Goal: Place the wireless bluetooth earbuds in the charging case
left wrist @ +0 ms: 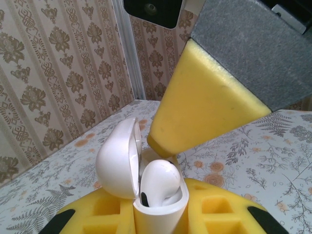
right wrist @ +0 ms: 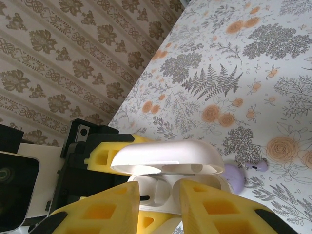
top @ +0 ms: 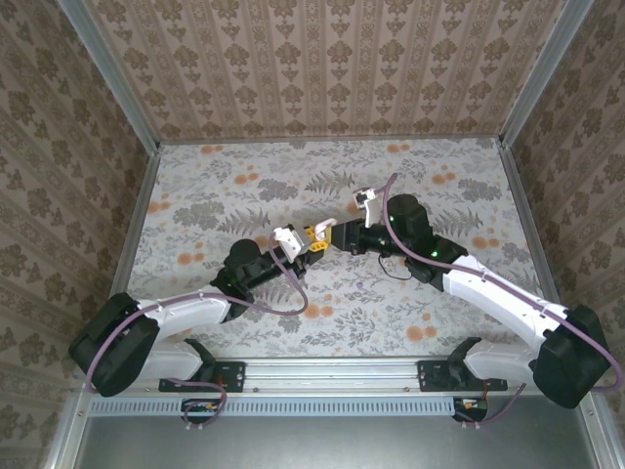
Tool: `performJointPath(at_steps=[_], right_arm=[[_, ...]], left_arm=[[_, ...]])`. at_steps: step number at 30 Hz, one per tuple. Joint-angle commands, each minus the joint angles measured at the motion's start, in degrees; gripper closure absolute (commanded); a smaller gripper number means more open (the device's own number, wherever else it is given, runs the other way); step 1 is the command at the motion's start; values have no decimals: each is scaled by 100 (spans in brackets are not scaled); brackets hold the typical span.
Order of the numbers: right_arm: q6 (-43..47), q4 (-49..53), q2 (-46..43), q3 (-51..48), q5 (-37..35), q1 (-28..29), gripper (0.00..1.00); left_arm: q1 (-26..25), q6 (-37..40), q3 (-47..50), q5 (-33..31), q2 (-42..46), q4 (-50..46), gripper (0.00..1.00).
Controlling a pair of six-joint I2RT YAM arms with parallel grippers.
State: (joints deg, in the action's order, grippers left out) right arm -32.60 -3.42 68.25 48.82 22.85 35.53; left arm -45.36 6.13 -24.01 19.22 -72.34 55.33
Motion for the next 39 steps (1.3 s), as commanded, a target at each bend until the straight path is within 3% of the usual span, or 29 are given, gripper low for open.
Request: performJointPath(at_steps=[1,8,14,24,29,31,39], right_arm=[[174,185,-220,55,-70,33,71],[425,856,-526,237,-229,-34,70],[907,2227,-659,594,-222,-365,67],[2787,5310,-40,1773,-115,-1511,63],[3942,6214,567,2256,-817,-1695,63],[3963,6373,824,2365,-1066,-1783,62],[3166,6604,2029,2747,-958,-1965,62]], left_arm=[[-38,29,54,-15,132,294,89],[-33,28,142,-39,92,303,89],[-42,28,348,-50,198,170,89],[-58,226,579,-162,782,-760,89],[-60,355,691,-312,1115,-1108,89],[-58,380,706,-366,1217,-1267,89],[-47,431,810,-454,1448,-1420,89]])
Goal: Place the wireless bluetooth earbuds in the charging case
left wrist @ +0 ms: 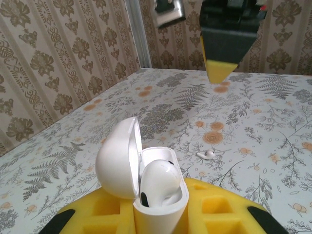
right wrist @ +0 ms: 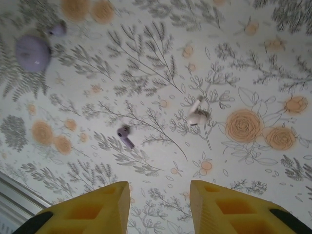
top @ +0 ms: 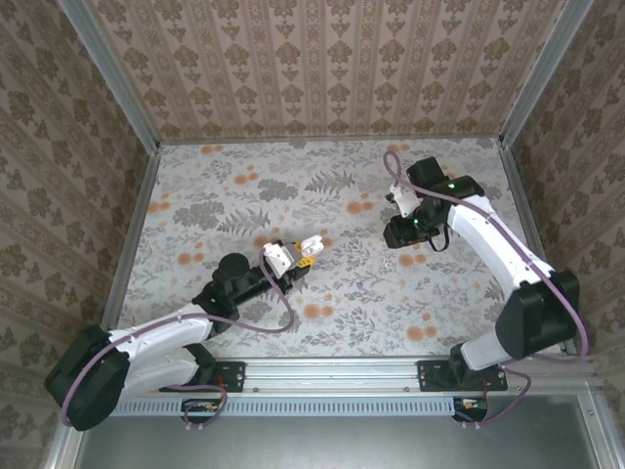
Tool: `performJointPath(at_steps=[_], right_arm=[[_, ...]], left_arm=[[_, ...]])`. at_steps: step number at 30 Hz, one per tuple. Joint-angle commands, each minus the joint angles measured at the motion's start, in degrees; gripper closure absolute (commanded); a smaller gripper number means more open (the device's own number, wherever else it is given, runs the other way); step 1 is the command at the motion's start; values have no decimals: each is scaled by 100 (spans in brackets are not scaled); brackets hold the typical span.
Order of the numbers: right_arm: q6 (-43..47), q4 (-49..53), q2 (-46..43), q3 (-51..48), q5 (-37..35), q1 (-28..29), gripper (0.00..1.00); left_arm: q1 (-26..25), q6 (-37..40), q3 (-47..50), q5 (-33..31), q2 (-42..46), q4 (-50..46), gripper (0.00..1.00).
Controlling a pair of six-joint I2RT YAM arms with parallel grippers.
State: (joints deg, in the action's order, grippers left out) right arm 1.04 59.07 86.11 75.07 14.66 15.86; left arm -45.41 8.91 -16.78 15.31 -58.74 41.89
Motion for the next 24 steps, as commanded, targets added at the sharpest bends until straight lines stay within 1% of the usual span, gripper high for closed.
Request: performJointPath(at_steps=[1,4,10,14,19,24], right_arm=[[-233,316,340,118,-129,-4,61],[-289,120,667,47,-81,-1,62],[-577,-153,1382,-77,-235,-1,61],[-617,-490,1761,-117,-65,2,60],[-649,-785,2112,-98,-22,7,60],[-622,-906,2477,31,84,7,61]], left_arm=[[-36,154,95,-55,87,-75,89],[-45,127,144,-41,99,-76,89],[-33,77,244,-157,170,-52,89],[-23,150,243,-219,197,-136,89],[50,191,236,-235,161,-138,89],[100,182,194,-244,130,-146,89]])
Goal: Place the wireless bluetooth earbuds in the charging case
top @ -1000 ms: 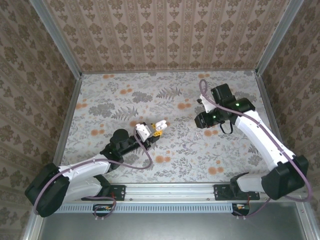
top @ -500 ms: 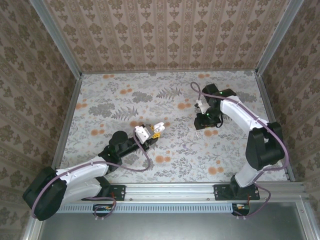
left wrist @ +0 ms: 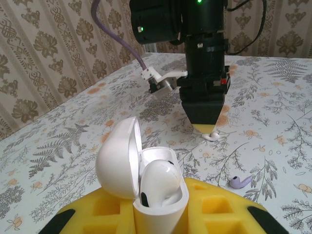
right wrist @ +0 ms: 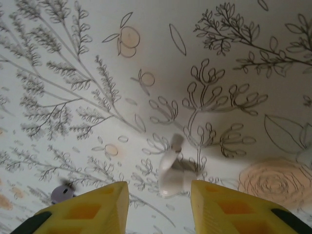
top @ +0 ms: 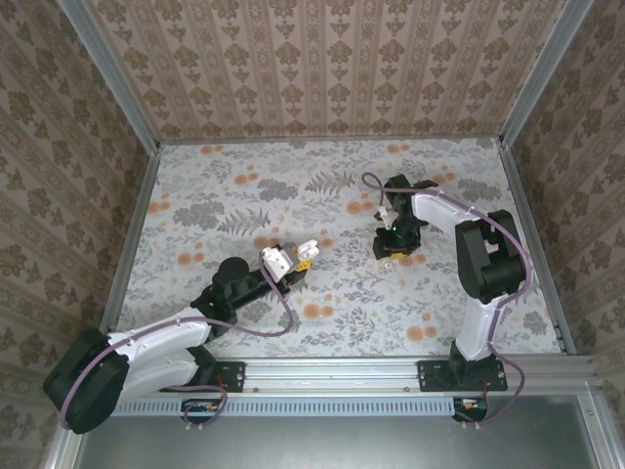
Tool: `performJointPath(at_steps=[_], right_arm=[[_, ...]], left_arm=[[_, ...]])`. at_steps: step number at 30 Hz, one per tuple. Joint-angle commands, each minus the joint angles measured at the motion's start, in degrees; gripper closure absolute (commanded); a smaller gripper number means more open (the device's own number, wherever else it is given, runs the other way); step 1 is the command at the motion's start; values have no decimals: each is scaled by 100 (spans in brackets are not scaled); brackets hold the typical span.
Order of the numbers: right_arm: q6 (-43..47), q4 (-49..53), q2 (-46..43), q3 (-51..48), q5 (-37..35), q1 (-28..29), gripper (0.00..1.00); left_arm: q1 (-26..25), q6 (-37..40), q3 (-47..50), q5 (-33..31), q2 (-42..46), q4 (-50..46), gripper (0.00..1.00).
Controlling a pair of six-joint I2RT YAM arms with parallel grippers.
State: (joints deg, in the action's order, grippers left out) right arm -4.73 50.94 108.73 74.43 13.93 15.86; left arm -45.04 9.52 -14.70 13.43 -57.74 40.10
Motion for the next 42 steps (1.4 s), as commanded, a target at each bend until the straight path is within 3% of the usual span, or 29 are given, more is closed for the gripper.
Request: performJointPath(at_steps=[1,16,22,26,30,37,42], right_arm=[[-43,-113,254,106,186,7,61],[-53,-271,407,106,654,162,64],[-302,-205,-126,2,508,201,66],[-1035,-79,-708,-197,48,79,69],[-2012,240,-1304,-536,-353,17,63],[-3306,258,-2612,-1420,-105,-104,59],[-4283,-300,-3290,-1856,624,-580,54]], left_arm=[[75,118,-21,-50,16,33,89],[171,89,-69,100,8,-19,89],[180,67,-20,68,65,-20,88],[184,74,-24,54,65,-28,88],[181,127,-42,106,69,-107,88],[219,248,-118,166,143,-300,89],[235,245,-78,202,196,-303,88]])
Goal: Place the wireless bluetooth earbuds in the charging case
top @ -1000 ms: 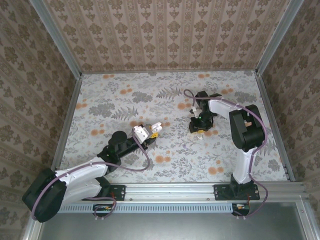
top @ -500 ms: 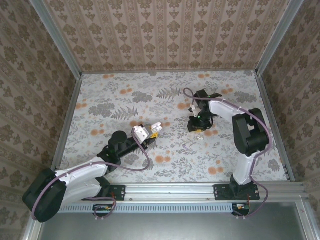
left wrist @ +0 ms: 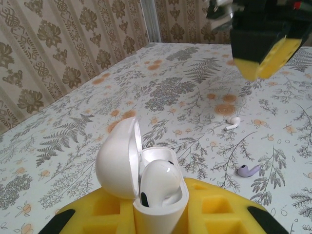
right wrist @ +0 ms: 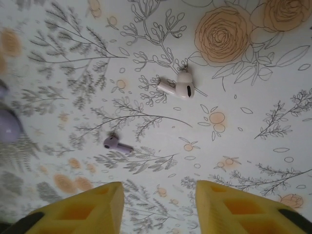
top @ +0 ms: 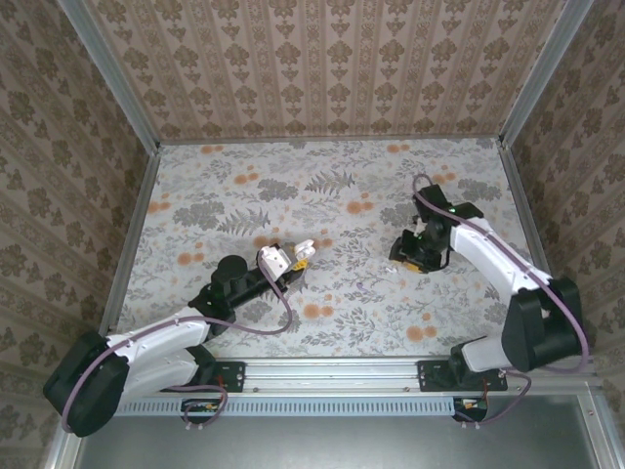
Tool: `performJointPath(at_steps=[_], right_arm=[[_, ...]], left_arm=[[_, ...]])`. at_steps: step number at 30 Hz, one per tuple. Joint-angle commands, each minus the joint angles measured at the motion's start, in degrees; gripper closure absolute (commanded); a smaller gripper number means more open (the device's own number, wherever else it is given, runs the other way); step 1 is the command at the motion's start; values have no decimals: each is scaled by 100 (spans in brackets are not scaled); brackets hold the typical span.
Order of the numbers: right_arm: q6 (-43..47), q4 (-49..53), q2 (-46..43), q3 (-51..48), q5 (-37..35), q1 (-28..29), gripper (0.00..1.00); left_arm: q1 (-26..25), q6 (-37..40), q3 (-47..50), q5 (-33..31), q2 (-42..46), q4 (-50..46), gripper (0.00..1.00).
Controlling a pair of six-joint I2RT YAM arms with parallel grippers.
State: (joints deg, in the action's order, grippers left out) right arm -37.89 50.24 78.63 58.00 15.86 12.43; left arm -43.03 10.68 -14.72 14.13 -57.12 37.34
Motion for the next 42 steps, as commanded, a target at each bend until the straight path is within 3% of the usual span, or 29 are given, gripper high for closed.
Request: performJointPath(at_steps=[1,5,9,13,17,24,37,42], right_arm=[[-1119,-330,-332,-299,589,-346,54],[-2861,-949,-571,-931,672,-636,43],[-4921,-1815,-927,-1896,774,-651,52],[-5093,-1240,-855,-1588,139,-496,51],[-5553,-1426,-662,-1462,-164,-300,52],[-6456,-2264,-94,-1581,-311,213,55],[-6555,-2541,767,-1312,-373,238,55],[-6557,-2629,890,-1326,-355,161,59]], left_arm=[[31,123,-57,125,139,-10,88],[38,101,-2,134,178,9,88],[42,14,74,161,206,143,88],[52,7,161,63,280,186,89],[75,51,164,51,290,163,88],[102,-6,201,37,310,155,88],[224,14,216,72,426,-25,88],[275,-4,216,113,349,-27,88]])
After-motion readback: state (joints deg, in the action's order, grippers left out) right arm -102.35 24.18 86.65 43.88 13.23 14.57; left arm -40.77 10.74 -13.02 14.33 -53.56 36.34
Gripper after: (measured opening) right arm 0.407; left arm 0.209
